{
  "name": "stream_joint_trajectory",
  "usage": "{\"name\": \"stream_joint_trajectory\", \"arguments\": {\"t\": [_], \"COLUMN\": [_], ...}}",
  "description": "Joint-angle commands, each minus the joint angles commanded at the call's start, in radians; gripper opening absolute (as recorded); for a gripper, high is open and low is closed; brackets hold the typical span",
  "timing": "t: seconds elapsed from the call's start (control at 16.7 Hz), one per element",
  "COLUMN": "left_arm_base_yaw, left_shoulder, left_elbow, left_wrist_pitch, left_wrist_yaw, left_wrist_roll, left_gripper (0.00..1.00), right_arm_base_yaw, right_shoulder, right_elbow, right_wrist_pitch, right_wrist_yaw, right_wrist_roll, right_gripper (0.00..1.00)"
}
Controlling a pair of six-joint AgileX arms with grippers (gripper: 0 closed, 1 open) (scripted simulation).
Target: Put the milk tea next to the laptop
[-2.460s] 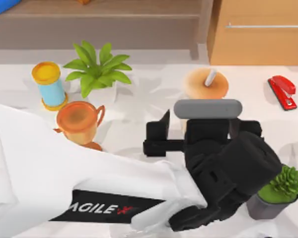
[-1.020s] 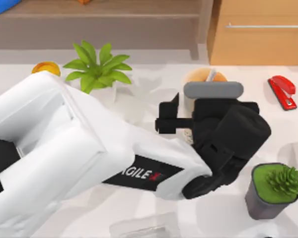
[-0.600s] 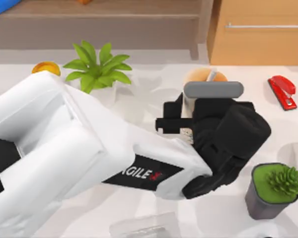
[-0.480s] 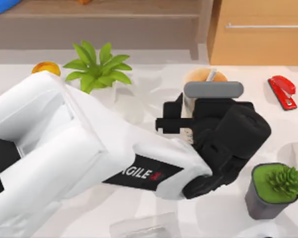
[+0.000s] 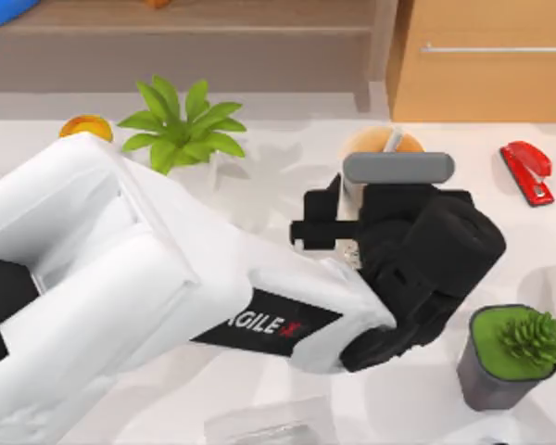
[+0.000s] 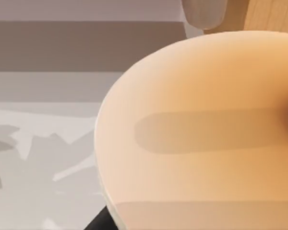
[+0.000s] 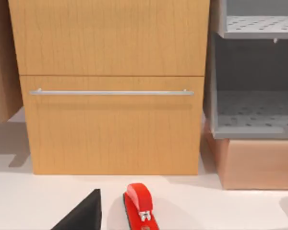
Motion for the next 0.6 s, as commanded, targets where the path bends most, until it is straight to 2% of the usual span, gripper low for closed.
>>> {"name": "stream_joint_trajectory", "arguments": {"t": [0.6], "left_arm_base_yaw": [-0.003], "left_shoulder": [-0.025], "left_elbow": [0.009], "left_wrist_pitch": [-0.034], "left_wrist_yaw": [-0.001], "left_wrist_roll": [0.001], "left_gripper": [0.00], "right_arm_base_yaw": [0.000], "right_shoulder": [0.000], "right_elbow": [0.000], "right_wrist_pitch": [0.000], "right_wrist_yaw": [0.000], "right_wrist_roll": [0.000], "right_gripper": [1.00]}}
